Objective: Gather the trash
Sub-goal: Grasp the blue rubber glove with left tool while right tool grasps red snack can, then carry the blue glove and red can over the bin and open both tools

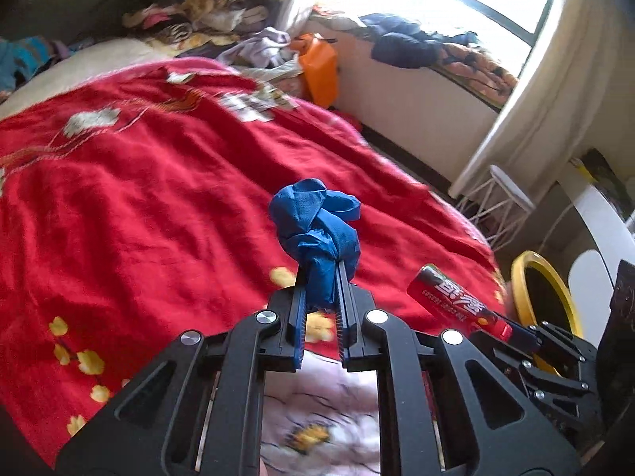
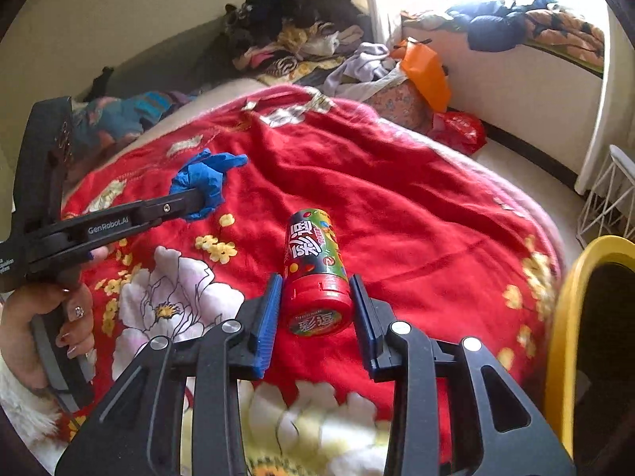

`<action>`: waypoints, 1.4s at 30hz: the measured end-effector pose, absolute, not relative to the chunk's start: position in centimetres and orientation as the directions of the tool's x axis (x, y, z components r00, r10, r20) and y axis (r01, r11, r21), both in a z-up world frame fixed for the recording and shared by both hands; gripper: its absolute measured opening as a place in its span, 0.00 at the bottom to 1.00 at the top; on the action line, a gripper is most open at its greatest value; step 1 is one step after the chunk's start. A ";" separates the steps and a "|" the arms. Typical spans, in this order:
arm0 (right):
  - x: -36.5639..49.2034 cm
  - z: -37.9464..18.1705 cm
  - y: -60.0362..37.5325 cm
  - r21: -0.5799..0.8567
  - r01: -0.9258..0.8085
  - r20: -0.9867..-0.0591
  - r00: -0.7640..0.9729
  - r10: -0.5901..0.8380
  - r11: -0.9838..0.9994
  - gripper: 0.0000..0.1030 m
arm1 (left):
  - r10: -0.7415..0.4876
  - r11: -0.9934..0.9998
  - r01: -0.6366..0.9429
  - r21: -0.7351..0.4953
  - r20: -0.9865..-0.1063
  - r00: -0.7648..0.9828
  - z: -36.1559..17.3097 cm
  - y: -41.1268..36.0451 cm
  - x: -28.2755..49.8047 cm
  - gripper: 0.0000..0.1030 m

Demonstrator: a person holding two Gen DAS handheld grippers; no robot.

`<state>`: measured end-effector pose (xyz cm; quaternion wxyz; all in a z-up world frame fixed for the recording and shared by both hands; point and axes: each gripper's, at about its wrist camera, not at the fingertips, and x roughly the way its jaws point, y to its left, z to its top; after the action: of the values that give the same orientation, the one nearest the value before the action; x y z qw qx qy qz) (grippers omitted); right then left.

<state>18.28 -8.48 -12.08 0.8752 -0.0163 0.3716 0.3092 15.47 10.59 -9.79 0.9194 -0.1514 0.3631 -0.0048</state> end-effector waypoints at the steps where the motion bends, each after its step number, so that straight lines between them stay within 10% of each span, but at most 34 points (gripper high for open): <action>1: 18.1 -11.7 -9.3 0.206 -0.541 -0.652 0.545 0.527 0.815 0.32 | -0.124 0.957 -0.089 -0.278 -0.662 0.739 -9.5 10.0 15.4 0.08; 42: 15.3 -6.3 -23.0 0.294 -0.333 -0.503 0.743 0.441 0.896 0.32 | -0.321 0.946 0.230 -0.227 -0.583 0.746 -4.4 -2.8 14.0 0.08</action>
<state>15.28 -23.01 -6.30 0.9289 0.0927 0.2918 0.2083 14.04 -2.83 -4.43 0.9318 -0.0705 0.3239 -0.1477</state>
